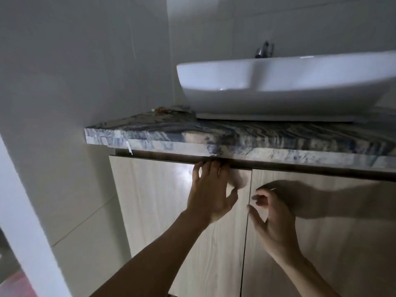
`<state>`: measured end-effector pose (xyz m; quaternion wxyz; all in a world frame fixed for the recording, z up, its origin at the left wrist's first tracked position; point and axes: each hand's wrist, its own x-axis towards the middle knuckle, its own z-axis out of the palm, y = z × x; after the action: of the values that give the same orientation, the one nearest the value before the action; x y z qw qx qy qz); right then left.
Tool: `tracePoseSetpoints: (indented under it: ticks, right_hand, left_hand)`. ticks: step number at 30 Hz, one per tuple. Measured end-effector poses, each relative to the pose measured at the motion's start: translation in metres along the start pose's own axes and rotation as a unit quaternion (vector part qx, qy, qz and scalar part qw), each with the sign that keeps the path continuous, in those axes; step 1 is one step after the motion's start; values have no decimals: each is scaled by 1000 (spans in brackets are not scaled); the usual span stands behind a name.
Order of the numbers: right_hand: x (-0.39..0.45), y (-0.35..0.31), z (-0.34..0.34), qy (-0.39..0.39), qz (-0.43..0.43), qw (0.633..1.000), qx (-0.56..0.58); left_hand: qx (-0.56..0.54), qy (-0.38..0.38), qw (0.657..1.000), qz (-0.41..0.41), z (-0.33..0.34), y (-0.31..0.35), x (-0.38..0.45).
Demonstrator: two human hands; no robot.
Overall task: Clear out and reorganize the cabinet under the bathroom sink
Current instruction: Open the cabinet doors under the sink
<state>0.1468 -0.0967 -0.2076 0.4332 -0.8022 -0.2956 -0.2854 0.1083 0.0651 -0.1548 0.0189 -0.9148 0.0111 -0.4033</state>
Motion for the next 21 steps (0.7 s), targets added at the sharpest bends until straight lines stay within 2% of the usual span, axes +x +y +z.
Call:
tracePoseSetpoints:
  ticks: [4,7,10,13,16,21]
  right_hand:
    - [-4,12,17,80,-66,995,-3]
    - [-6,10,18,86,-54,995,9]
    - [-7,-1,13,59,-17,998,-4]
    - [-4,-15,6,6,17,997,-69]
    - [0,-29,0,-48,57,991,-114]
    - [-1,-44,-9,-94,84,991,-44]
  left_hand:
    - [-1,-1,1000,-13,3,1,2]
    - [3,-9,1000,-21,-1,6,1]
    - [-13,-27,999,-30,-11,8,1]
    - [-20,-56,998,-33,-22,8,-1]
    - [-28,-53,998,-29,-30,12,-8]
    - [-27,-69,995,-62,-38,18,-52]
